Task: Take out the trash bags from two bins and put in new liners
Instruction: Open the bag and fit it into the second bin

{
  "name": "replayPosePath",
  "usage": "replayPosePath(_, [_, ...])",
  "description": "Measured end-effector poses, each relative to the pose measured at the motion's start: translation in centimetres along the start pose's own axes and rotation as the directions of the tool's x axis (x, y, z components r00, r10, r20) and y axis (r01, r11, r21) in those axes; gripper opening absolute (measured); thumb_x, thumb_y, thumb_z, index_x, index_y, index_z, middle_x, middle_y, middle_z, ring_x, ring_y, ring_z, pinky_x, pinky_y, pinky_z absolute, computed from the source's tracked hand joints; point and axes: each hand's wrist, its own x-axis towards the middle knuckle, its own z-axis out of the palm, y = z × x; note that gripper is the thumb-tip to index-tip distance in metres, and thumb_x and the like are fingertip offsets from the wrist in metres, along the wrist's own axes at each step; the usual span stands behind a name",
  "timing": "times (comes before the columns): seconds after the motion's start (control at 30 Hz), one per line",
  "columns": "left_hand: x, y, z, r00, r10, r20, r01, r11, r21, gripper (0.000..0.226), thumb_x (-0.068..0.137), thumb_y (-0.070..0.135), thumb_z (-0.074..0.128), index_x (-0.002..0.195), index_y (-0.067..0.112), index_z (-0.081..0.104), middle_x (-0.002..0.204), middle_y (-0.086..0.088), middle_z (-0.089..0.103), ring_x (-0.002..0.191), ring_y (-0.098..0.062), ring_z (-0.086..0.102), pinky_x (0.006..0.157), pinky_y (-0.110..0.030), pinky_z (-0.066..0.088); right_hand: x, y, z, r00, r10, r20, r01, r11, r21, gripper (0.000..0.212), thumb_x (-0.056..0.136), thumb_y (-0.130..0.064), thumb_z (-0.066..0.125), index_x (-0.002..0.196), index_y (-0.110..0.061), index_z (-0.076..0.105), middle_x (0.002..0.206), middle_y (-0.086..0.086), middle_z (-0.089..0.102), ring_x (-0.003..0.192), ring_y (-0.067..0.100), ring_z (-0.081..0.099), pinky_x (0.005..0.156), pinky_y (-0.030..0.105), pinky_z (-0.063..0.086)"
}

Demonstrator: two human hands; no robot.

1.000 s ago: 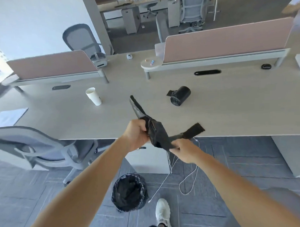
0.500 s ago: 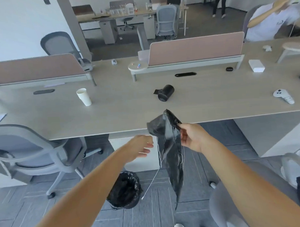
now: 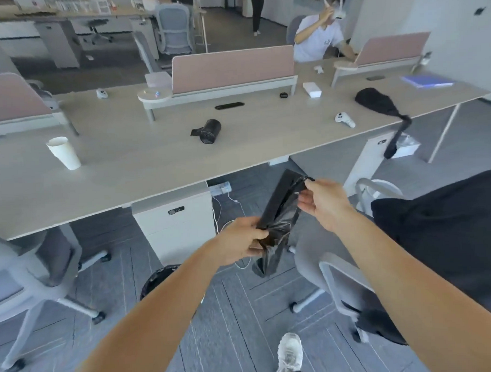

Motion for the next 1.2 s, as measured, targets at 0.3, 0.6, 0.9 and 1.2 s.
replayPosePath(0.3, [0.6, 1.4, 11.8, 0.984, 0.061, 0.169, -0.044, 0.994, -0.101, 0.017, 0.096, 0.007, 0.058, 0.109, 0.004, 0.069, 0.101, -0.013, 0.071, 0.085, -0.022, 0.066, 0.075, -0.030, 0.053, -6.4, 5.5, -13.8, 0.969, 0.175, 0.172, -0.094, 0.912, -0.398, 0.023, 0.091, -0.039, 0.067, 0.099, -0.017, 0.069, 0.109, 0.004, 0.074, 0.098, 0.020, 0.069, 0.087, 0.034, 0.052])
replayPosePath(0.6, [0.2, -0.1, 28.2, 0.917, -0.058, 0.395, 0.005, 0.991, 0.135, 0.031, 0.096, 0.000, 0.055, 0.122, 0.015, 0.060, 0.093, -0.010, 0.072, 0.078, -0.024, 0.068, 0.085, -0.044, 0.055, -12.7, 9.3, -30.0, 0.986, 0.168, 0.002, -0.167, 0.984, -0.057, 0.007, 0.093, -0.020, 0.065, 0.096, -0.015, 0.060, 0.095, 0.007, 0.073, 0.093, 0.025, 0.070, 0.088, 0.038, 0.052])
replayPosePath(0.9, [-3.6, -3.4, 49.3, 0.878, -0.051, 0.476, -0.052, 0.979, 0.199, 0.049, 0.091, -0.017, 0.032, 0.109, 0.019, 0.060, 0.096, -0.017, 0.064, 0.068, -0.023, 0.068, 0.067, -0.037, 0.057, -20.1, 12.9, -48.6, 0.982, 0.082, -0.168, -0.038, 0.967, 0.253, 0.024, 0.086, 0.008, 0.050, 0.078, -0.014, 0.052, 0.069, 0.005, 0.060, 0.061, 0.021, 0.061, 0.066, 0.033, 0.052])
replayPosePath(1.2, [-4.0, -5.8, 64.9, 0.830, -0.046, 0.556, -0.246, 0.864, 0.440, 0.028, 0.085, 0.007, 0.073, 0.110, 0.005, 0.063, 0.098, -0.013, 0.072, 0.083, -0.020, 0.070, 0.076, -0.030, 0.058, -26.1, 16.3, -62.6, 0.990, 0.019, -0.138, 0.042, 0.906, 0.421, 0.037, 0.095, 0.009, 0.038, 0.116, -0.005, 0.066, 0.107, 0.025, 0.069, 0.093, 0.033, 0.069, 0.083, 0.042, 0.057])
